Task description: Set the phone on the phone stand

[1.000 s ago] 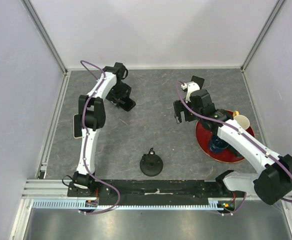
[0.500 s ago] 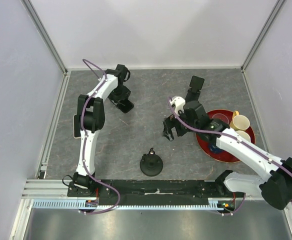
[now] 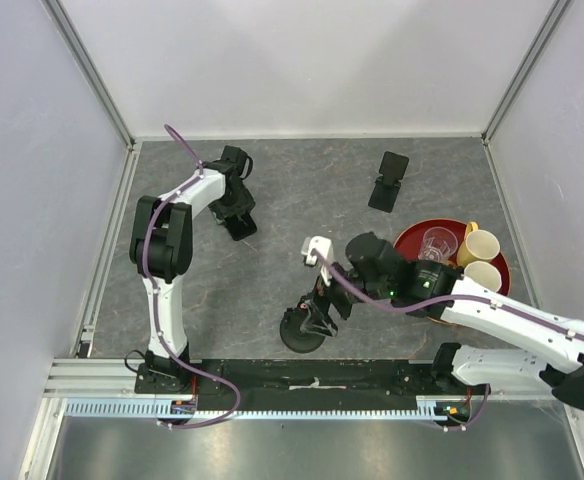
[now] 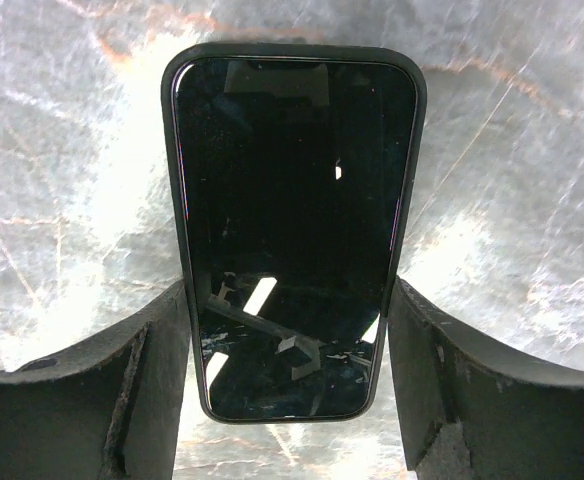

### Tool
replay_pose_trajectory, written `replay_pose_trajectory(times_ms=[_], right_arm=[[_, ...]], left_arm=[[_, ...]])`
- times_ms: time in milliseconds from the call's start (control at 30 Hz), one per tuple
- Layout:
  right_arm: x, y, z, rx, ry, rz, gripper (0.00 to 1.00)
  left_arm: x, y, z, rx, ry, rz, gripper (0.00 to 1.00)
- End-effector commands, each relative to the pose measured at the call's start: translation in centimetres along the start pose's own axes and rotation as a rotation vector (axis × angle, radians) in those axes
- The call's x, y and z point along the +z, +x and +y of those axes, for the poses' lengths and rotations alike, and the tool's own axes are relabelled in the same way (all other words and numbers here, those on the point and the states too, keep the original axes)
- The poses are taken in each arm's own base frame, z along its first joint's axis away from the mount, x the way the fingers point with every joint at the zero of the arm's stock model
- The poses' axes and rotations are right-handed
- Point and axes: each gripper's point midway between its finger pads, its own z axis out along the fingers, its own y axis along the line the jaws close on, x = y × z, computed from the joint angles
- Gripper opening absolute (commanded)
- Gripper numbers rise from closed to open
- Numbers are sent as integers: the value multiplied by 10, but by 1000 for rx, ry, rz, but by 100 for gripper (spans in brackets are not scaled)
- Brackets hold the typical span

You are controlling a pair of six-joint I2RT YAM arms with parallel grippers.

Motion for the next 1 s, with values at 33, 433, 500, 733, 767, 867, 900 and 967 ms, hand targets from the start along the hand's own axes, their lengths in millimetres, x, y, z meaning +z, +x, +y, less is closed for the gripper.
replay_pose_trajectory(times_ms=[33, 433, 500, 733, 767, 867, 900, 967], right_arm=[[9, 16, 0, -58, 112, 102, 86], [32, 16, 2, -148, 187, 115, 62], [34, 15, 1, -163, 188, 117, 55], [28, 0, -29, -201, 360, 63, 8], [27, -8, -30, -204, 373, 27, 4], [21, -27, -41, -196, 413, -72, 0], [17, -34, -43, -192, 413, -106, 0], [12, -49, -57, -193, 410, -148, 0]], left_arm=[[4, 53, 62, 149, -144, 144, 5], [0, 76, 58, 159, -21, 183, 22], [-2, 78, 56, 170, 0, 192, 30], [-25, 70, 47, 155, 76, 156, 61], [-29, 67, 46, 154, 86, 147, 63], [-35, 65, 47, 154, 85, 143, 65], [-36, 64, 47, 157, 87, 139, 65], [-34, 64, 47, 171, 90, 136, 69]])
